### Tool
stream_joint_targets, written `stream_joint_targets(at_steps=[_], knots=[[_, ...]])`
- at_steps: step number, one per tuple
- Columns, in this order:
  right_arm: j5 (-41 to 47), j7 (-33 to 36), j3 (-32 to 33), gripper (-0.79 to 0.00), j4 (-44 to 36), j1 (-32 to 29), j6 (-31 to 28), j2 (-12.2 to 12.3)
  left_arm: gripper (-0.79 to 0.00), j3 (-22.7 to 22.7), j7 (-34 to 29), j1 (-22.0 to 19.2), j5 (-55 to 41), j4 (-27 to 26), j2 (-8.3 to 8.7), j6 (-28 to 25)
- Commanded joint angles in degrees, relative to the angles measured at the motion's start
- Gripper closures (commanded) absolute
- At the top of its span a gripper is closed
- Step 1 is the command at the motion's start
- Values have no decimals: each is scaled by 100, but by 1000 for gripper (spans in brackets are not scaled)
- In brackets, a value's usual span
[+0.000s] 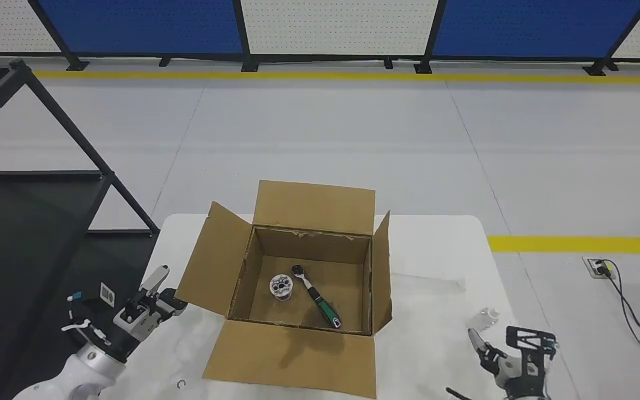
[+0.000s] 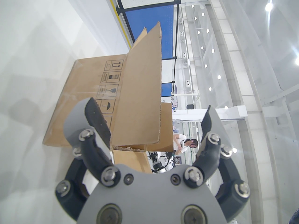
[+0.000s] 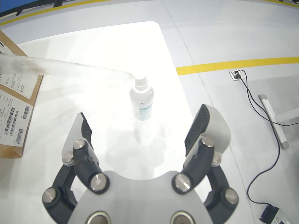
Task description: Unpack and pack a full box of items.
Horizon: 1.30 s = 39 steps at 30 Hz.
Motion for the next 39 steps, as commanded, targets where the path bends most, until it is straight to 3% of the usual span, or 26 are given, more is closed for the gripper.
stream_joint_targets(at_steps=[1,15,23,32,34,36,37,39], knots=[[-31,-31,-80,-785,108,66,49,5,-785,0,0,0,0,0,0,0],[-396,-497,-457,-776,1067,697,1098,25,-785,0,0,0,0,0,0,0],[-364,-529,-523,-431,1406,988,1393,44,-785,0,0,0,0,0,0,0],[-403,-447,-557,-354,1659,1236,1525,79,-785,0,0,0,0,0,0,0],[-376,-438,-551,-259,1666,1251,1526,88,-785,0,0,0,0,0,0,0],[-298,-465,-535,-46,1621,1249,1531,95,-785,0,0,0,0,0,0,0],[-275,-487,-526,0,1588,1243,1539,97,-785,0,0,0,0,0,0,0],[-124,-547,-512,0,1412,1201,1551,98,-785,0,0,0,0,0,0,0]])
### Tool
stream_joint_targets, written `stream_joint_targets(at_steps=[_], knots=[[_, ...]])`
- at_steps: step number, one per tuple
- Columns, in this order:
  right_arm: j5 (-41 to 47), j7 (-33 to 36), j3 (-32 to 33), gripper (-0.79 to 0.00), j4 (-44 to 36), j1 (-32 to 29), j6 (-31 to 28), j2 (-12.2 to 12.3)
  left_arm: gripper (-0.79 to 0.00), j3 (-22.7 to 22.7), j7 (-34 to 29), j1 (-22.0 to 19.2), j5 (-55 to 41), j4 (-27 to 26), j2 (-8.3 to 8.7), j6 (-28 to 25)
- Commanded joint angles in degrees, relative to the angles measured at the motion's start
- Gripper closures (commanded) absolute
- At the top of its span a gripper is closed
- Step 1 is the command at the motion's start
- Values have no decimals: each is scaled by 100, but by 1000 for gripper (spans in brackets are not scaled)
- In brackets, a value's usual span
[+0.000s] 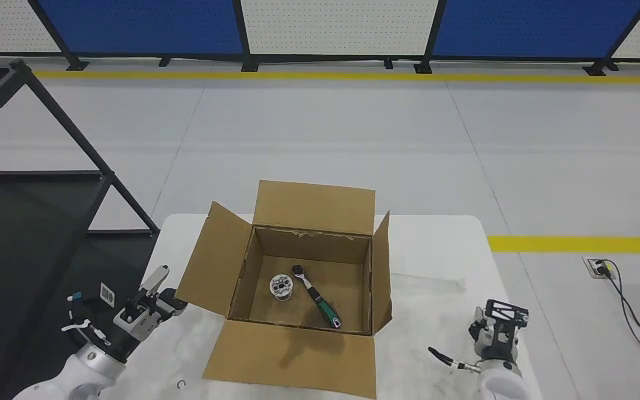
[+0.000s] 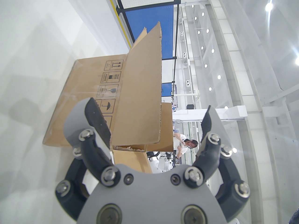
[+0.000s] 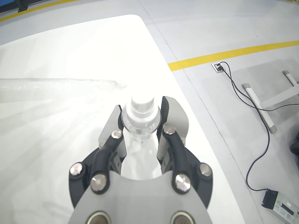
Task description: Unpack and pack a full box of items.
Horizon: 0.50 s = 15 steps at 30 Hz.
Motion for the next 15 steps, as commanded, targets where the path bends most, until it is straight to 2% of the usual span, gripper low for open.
stream_joint_targets(at_steps=[1,7,12,15], knots=[[139,-42,12,0,-236,-60,-18,1,-785,0,0,0,0,0,0,0],[324,-160,-216,0,-1905,-529,-185,0,-785,0,0,0,0,0,0,0],[161,-59,-863,0,-3420,-849,-383,-4,-785,0,0,0,0,0,0,0],[42,62,-1335,0,-3684,-667,-498,-6,-785,0,0,0,0,0,0,0]])
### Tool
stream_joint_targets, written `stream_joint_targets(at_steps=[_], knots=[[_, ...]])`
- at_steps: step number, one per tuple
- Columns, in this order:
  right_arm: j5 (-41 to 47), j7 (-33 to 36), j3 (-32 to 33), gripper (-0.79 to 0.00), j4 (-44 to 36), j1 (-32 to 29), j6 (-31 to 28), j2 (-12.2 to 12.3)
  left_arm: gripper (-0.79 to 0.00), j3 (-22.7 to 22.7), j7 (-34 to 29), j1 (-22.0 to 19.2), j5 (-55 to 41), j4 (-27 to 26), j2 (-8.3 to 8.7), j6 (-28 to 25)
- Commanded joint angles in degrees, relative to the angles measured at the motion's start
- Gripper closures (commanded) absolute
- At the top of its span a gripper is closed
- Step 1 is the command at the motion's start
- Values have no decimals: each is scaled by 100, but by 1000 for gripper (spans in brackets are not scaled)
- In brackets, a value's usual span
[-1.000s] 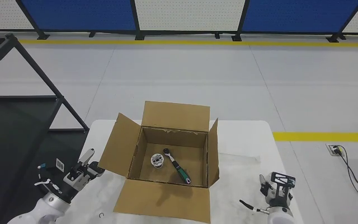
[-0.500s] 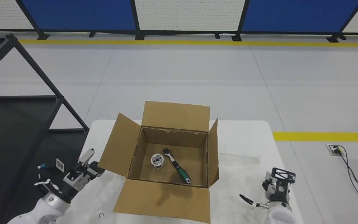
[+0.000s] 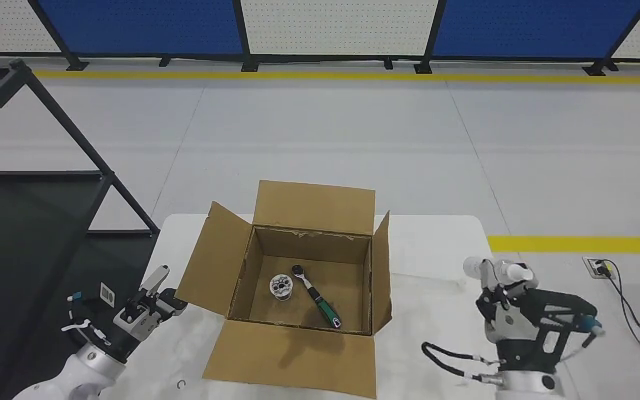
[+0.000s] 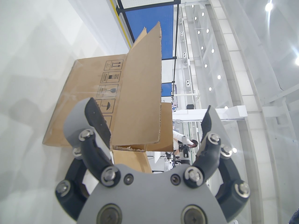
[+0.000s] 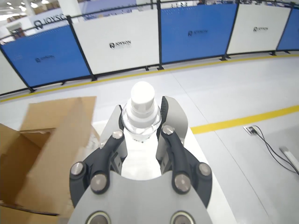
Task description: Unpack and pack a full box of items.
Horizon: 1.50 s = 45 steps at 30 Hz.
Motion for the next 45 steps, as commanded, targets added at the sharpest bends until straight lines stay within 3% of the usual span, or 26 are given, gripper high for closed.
stream_joint_targets(at_steps=[1,4,10,16,24,31,45], knots=[[-121,35,-325,0,44,213,-58,-3,-785,0,0,0,0,0,0,0],[-340,299,-1024,0,44,489,-152,-20,-785,0,0,0,0,0,0,0],[-1477,859,-2449,0,242,698,195,-78,-785,0,0,0,0,0,0,0],[-2057,888,-3156,0,1118,1015,640,-172,-785,0,0,0,0,0,0,0],[-2388,1276,-3151,0,2497,1866,1429,-355,-785,0,0,0,0,0,0,0],[-2072,1925,-3003,0,3465,2672,1888,-544,-785,0,0,0,0,0,0,0],[-2115,1893,-2929,0,3605,2680,1912,-551,-785,0,0,0,0,0,0,0]])
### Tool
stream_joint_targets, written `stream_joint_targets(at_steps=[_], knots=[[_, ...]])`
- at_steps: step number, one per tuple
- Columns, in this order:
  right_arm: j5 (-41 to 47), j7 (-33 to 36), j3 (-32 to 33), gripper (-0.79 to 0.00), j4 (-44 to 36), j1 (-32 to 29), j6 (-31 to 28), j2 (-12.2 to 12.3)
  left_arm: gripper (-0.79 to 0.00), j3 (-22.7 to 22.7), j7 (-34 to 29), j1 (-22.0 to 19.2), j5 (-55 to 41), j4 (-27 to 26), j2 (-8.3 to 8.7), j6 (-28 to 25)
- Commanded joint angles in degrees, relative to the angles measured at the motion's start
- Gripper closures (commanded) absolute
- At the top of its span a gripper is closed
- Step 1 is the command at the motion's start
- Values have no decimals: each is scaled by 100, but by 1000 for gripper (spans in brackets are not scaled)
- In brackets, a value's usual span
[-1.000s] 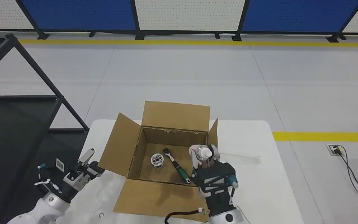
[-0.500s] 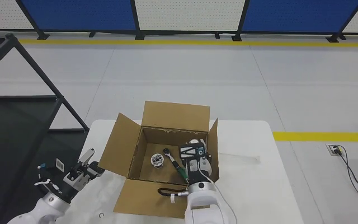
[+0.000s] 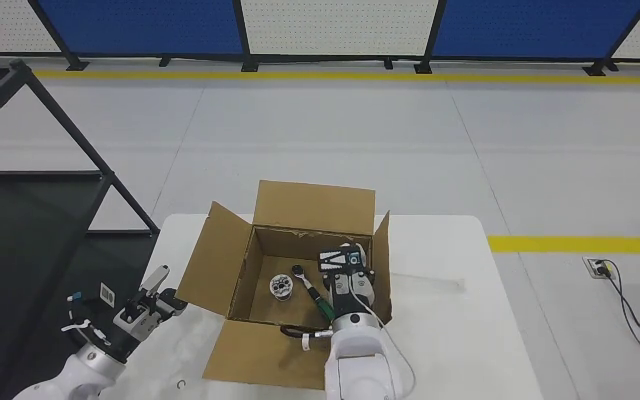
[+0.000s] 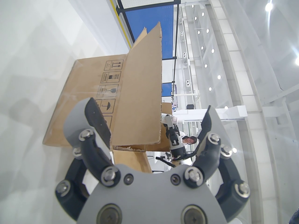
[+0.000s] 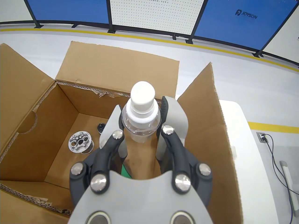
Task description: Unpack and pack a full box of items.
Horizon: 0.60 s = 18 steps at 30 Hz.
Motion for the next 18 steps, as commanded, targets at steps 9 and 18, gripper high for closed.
stream_joint_targets(at_steps=[9,18], knots=[[610,106,-186,0,1818,1062,53,-276,-785,0,0,0,0,0,0,0],[1073,579,-24,0,2905,1665,359,-474,-785,0,0,0,0,0,0,0]])
